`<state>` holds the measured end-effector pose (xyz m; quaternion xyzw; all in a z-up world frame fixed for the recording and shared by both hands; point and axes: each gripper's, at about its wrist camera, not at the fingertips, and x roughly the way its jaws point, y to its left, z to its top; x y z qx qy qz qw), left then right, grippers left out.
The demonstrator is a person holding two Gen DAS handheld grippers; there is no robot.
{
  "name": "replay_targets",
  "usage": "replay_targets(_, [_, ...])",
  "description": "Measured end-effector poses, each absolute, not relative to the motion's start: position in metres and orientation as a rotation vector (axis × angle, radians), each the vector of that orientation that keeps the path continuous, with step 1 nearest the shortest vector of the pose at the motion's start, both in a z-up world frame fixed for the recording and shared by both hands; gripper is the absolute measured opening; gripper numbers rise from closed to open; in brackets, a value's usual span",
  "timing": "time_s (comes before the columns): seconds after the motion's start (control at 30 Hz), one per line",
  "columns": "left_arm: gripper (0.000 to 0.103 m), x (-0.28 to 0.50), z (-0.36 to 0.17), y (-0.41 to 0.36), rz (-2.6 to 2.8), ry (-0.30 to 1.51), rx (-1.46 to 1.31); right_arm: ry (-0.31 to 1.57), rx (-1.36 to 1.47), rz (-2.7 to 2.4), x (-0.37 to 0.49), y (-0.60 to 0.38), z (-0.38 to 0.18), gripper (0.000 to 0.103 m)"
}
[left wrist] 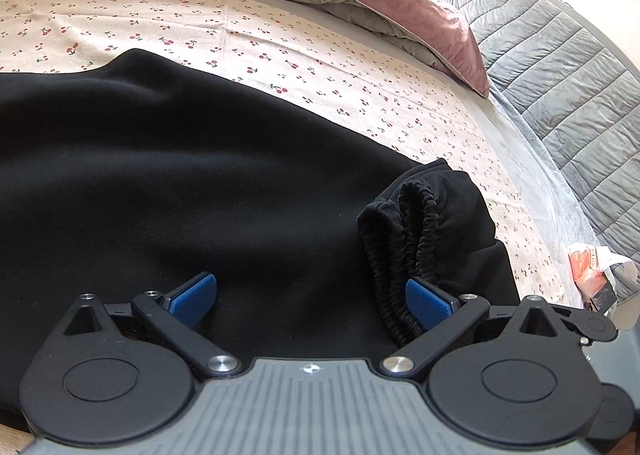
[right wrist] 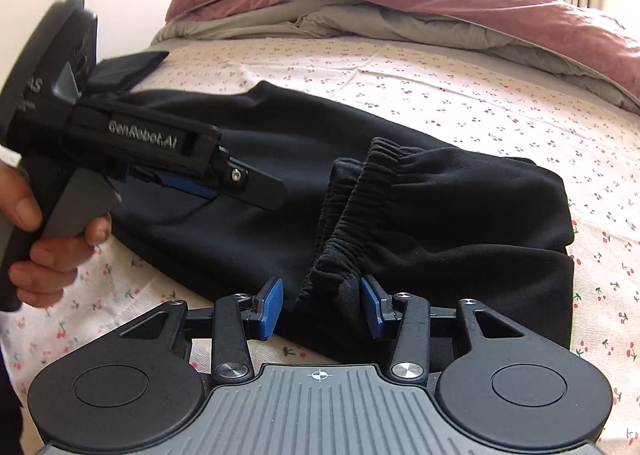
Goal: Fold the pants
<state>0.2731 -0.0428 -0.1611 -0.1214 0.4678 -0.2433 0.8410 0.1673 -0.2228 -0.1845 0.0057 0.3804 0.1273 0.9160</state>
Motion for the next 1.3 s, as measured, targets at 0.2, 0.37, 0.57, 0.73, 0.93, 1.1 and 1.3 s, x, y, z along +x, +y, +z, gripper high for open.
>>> replay_targets(0.2, [0.103,0.268,-0.162,-0.049,-0.470,0.981,-0.246,0.770,-0.179,0.182,0.167,-0.201,-0.197,0.040])
replay_targets(0.37, [0.103,0.270,-0.160,-0.045,-0.470,0.954,-0.272,0.759,-0.328,0.162,0.164,-0.177,-0.206,0.035])
replay_targets(0.57, [0.103,0.271,-0.156,-0.035,-0.550,0.934,-0.430,0.741,-0.197,0.123,0.164,-0.183,-0.196,0.018])
replay_targets(0.73, [0.103,0.274,-0.159,-0.027,-0.656,0.942,-0.666,0.682,0.017,0.159,0.162,-0.202,-0.171,0.015])
replay_targets(0.93, [0.103,0.272,-0.167,-0.041,-0.652,0.984,-0.624,0.698,-0.287,0.154,0.157,-0.189,-0.178,0.020])
replay_targets(1.1, [0.103,0.274,-0.165,-0.042,-0.640,0.983,-0.589,0.676,-0.512,0.140,0.143,-0.175,-0.205,0.021])
replay_targets(1.3, [0.103,0.273,-0.166,-0.039,-0.632,0.980,-0.573,0.648,-0.573,0.148,0.129,-0.163,-0.207,0.021])
